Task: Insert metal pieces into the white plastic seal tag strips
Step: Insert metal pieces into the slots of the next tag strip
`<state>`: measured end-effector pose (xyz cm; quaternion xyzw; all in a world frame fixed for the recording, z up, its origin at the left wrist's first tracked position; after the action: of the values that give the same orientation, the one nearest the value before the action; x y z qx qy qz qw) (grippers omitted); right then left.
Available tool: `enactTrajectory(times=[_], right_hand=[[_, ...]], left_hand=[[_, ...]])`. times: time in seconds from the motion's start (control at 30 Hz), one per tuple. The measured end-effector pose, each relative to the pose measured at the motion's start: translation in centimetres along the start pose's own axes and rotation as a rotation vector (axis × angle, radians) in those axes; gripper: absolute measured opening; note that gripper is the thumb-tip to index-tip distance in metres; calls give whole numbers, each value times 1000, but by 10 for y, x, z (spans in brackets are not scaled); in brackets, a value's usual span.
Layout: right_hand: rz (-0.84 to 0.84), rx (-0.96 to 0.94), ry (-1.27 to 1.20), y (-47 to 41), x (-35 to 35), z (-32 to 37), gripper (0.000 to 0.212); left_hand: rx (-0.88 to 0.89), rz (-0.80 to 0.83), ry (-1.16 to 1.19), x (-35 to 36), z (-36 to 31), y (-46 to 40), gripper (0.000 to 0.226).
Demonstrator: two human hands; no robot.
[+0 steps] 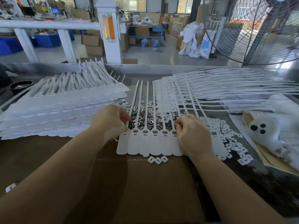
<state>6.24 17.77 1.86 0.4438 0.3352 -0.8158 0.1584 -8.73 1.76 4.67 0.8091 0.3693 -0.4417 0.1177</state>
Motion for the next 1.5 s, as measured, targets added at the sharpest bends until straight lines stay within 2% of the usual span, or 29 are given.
enactTrajectory(times=[0.23,0.4,0.57,0.7,1.03,1.5], right_hand=[[-5,4,3,0,0,-1,18],[11,2,-18,1,-1,-1,18],[10,1,-28,1,-1,0,19],[13,-2,-29,1,0,0,19],[7,-12,-2,1,0,1,19],[9,-24,22,1,0,1,19]], left_hand=[[32,108,-27,11,-6,-7,35],[42,155,-8,8,-11,-10,33],[171,114,47,28,-42,-18,15],[239,117,13,56,-61,-27,18],[182,114,-56,73,-65,-47,11],[178,88,-78,72,-66,-45,15]])
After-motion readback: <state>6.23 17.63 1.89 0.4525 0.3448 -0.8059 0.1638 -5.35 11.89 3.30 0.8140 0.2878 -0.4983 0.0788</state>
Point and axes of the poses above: each hand's wrist, its own y-axis away from the middle knuckle, its own x-axis out of the palm, z = x × y, the point moved 5 cm from there along -y, towards the middle knuckle, and after that the axes turned 11 degrees about x, right-handed, at the moved point
